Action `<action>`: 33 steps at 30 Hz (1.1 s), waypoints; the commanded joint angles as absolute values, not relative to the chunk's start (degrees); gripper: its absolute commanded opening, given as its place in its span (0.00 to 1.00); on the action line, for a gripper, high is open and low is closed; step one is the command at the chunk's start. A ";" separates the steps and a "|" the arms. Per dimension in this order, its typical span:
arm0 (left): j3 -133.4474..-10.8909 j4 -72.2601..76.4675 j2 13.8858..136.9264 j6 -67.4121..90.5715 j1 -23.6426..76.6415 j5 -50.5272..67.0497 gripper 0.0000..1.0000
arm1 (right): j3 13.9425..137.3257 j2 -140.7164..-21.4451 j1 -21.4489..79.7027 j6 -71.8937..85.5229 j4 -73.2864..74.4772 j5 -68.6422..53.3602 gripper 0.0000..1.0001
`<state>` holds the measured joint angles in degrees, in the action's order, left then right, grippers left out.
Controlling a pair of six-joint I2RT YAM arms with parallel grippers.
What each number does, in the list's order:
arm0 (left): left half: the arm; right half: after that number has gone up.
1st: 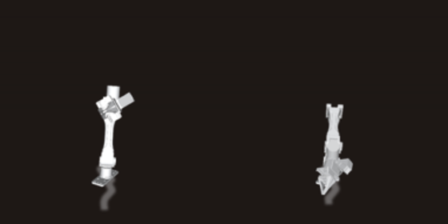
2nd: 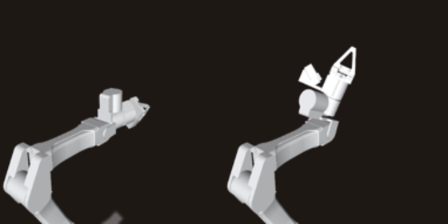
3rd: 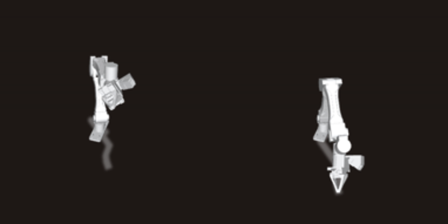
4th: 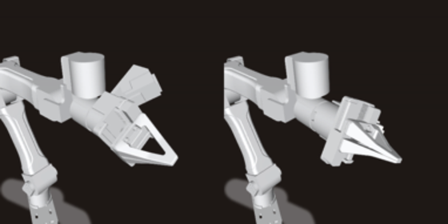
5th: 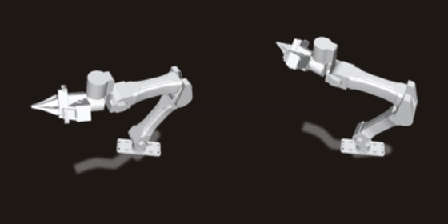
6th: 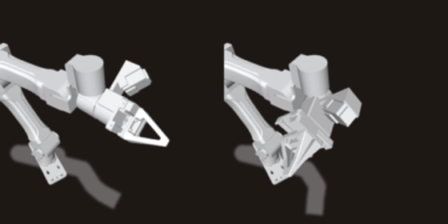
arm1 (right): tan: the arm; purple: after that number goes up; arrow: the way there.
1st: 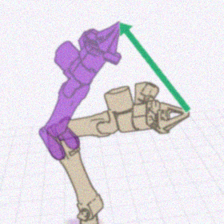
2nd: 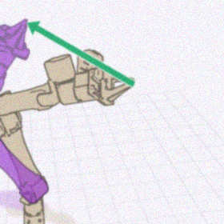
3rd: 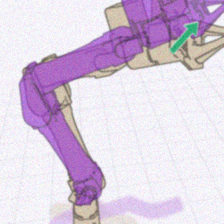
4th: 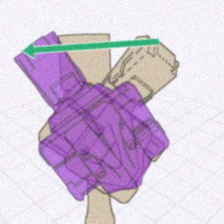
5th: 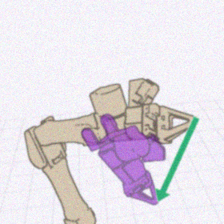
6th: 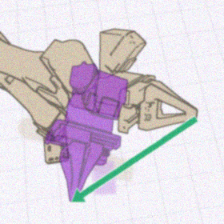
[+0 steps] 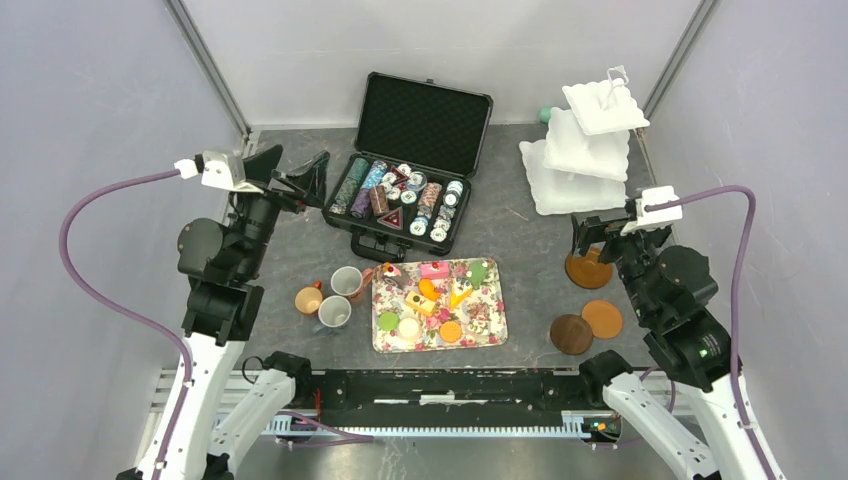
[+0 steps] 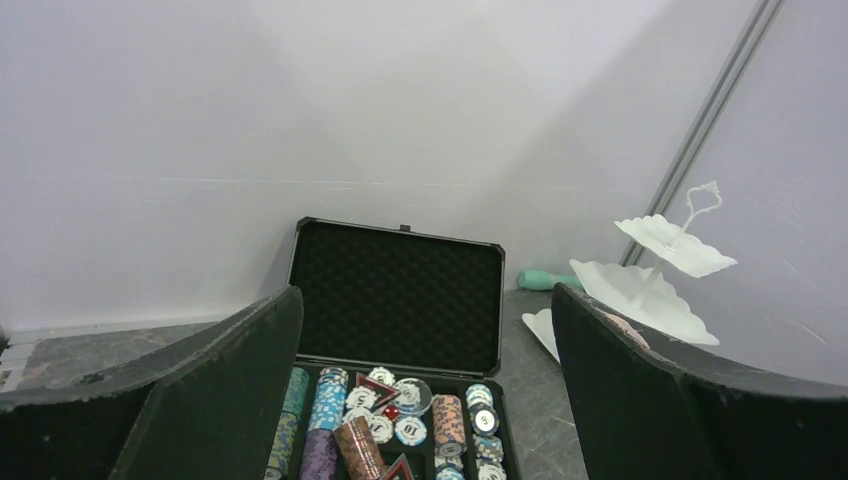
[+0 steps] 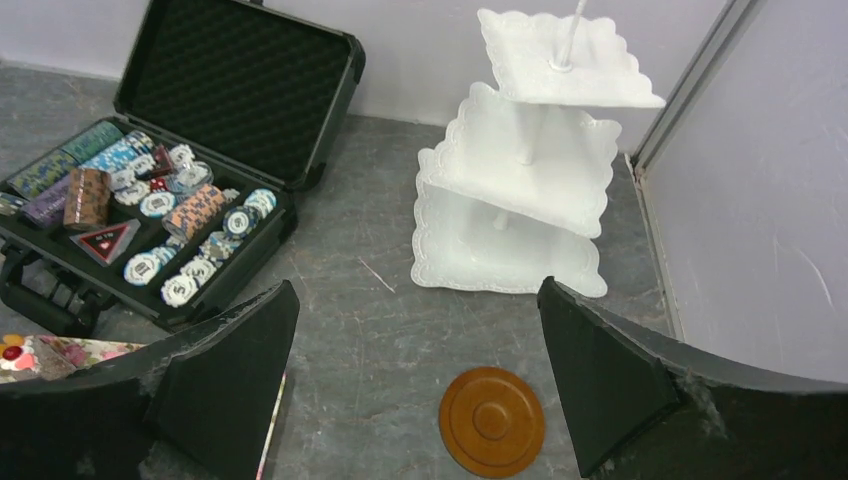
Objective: Serve the afternoon tea
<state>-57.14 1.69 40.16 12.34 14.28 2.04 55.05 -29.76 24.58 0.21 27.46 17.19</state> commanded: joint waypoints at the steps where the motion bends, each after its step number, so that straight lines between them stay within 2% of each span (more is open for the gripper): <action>1: -57.57 4.83 40.71 14.68 15.24 3.28 1.00 | 52.56 -31.94 24.34 1.54 28.59 20.18 0.98; 6: -57.39 4.84 40.65 14.38 16.55 2.96 1.00 | 48.20 -35.18 24.35 1.93 27.61 22.19 0.98; 12: -57.13 4.83 40.33 13.59 17.89 1.73 1.00 | 38.13 -36.94 24.26 5.45 17.70 23.75 0.98; 16: -56.78 4.78 40.16 12.83 19.47 0.53 1.00 | 35.99 -43.27 22.16 10.54 15.54 26.58 0.98; 21: -56.60 5.01 40.39 12.93 20.69 0.45 1.00 | 35.38 -49.71 8.81 17.05 16.20 18.75 0.98; 27: -56.77 4.75 39.89 12.40 22.90 0.31 1.00 | 34.56 -52.35 -6.52 19.72 16.62 17.62 0.99; 33: -57.04 4.39 39.15 11.57 25.59 -1.20 1.00 | 33.67 -57.84 -17.31 16.59 13.15 17.02 0.85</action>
